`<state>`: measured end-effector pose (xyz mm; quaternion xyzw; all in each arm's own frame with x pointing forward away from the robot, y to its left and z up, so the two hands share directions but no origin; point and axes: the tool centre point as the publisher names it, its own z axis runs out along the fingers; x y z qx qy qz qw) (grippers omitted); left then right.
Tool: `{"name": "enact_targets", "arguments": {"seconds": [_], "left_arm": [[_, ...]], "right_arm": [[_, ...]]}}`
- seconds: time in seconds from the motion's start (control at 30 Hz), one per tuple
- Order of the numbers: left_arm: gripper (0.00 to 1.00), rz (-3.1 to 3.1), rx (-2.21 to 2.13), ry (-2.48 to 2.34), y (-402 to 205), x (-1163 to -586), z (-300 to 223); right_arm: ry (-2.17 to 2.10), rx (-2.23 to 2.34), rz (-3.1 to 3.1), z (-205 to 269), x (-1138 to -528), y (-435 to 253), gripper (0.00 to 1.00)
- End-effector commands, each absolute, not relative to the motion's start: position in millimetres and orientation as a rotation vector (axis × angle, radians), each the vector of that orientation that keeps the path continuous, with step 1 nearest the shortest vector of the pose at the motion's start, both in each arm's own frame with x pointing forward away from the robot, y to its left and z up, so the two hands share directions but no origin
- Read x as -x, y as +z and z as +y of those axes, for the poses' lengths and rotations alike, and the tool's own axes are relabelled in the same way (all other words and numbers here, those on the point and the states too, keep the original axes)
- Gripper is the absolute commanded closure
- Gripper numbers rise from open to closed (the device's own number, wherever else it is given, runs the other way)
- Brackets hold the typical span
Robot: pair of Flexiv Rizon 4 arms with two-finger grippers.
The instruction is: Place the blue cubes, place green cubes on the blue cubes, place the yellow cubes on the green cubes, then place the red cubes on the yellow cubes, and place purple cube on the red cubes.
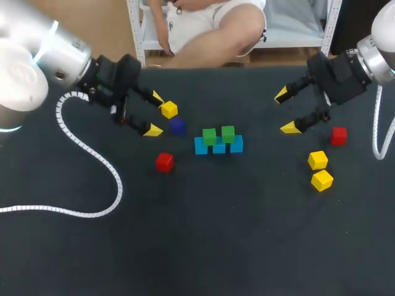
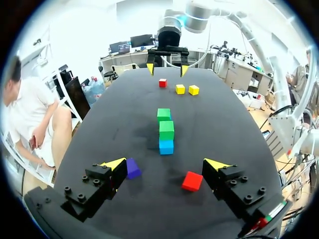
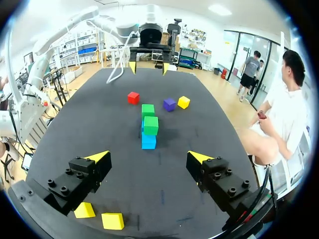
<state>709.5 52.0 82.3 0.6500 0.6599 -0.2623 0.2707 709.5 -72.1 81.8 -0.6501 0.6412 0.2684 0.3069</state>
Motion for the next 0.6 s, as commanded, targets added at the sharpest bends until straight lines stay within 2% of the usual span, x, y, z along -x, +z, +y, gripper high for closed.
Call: {"name": "enact_targets", "arguments": {"seconds": [0.03, 0.6], "left_arm": [[0.0, 1.78, -1.761, -0.718, 82.3, -713.5, 51.5], [0.0, 1.78, -1.761, -0.718, 82.3, -713.5, 51.5]], "right_arm": [[0.708, 1.718, 1.695, -72.3, -708.5, 82.0, 0.0], [0.671, 1.764, 1.659, -63.0, -702.3, 88.2, 0.0]]}}
